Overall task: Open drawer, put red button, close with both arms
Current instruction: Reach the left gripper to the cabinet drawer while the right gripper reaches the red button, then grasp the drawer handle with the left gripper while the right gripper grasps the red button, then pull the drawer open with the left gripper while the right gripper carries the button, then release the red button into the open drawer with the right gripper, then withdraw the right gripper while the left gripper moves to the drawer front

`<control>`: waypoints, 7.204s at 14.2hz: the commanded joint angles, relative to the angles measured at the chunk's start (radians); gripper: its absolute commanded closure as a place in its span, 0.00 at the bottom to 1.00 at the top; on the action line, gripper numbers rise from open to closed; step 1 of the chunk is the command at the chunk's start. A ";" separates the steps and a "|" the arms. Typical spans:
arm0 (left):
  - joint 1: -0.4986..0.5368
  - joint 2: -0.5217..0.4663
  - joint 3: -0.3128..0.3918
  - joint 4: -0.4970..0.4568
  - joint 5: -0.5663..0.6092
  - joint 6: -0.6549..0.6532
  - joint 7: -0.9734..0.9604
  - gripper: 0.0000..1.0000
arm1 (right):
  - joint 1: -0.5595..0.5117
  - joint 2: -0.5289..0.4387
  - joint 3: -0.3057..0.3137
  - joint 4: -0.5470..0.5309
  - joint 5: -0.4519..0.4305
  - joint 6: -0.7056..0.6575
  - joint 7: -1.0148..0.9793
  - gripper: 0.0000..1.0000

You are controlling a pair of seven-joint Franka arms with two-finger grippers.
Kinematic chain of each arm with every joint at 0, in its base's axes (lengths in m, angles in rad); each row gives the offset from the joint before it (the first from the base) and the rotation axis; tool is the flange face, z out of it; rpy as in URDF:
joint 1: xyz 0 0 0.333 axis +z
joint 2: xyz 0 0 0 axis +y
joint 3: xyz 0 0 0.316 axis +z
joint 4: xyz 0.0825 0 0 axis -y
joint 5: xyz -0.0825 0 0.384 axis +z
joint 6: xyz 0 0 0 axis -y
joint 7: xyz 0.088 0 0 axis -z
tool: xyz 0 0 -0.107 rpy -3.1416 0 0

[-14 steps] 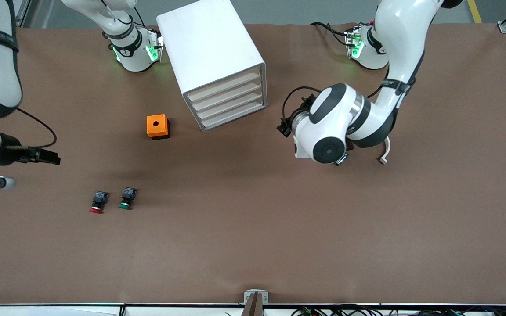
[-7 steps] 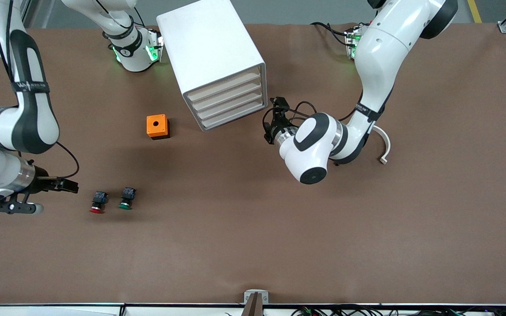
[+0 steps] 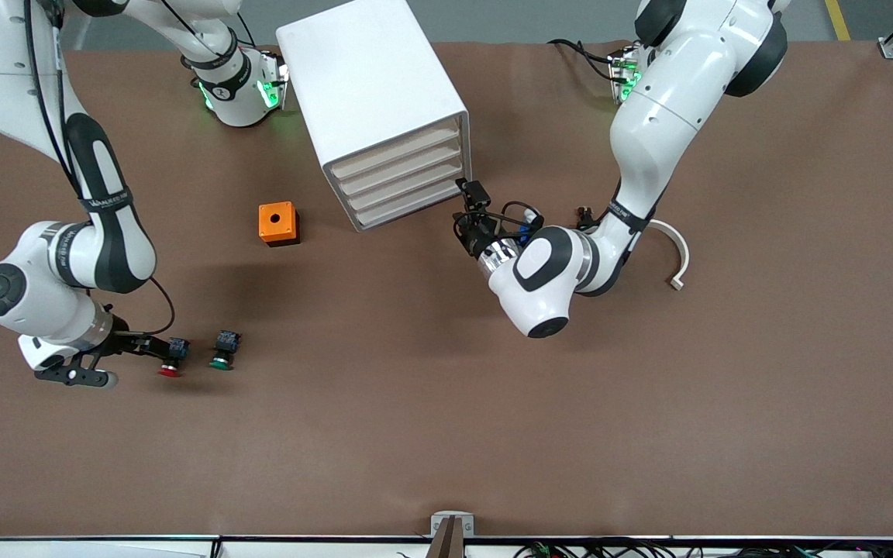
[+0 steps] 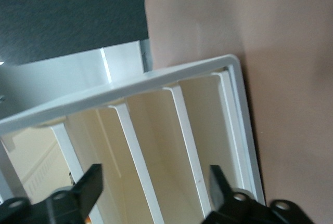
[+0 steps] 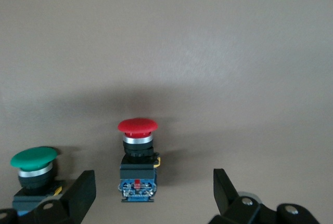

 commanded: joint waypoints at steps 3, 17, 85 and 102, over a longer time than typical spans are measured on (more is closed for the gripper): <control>-0.032 0.039 -0.001 0.023 -0.068 -0.014 -0.027 0.34 | 0.007 0.032 0.012 -0.005 0.085 0.014 0.021 0.00; -0.129 0.053 -0.001 0.016 -0.137 -0.015 -0.031 0.44 | 0.018 0.066 0.009 -0.005 0.076 0.020 0.003 0.12; 0.107 -0.099 0.082 0.185 0.188 0.252 1.151 0.00 | 0.511 -0.375 0.002 0.213 0.070 -0.829 0.813 0.00; -0.069 -0.155 0.074 0.136 0.780 0.451 0.997 0.00 | 0.009 -0.382 0.004 0.367 -0.066 -1.044 -0.020 0.00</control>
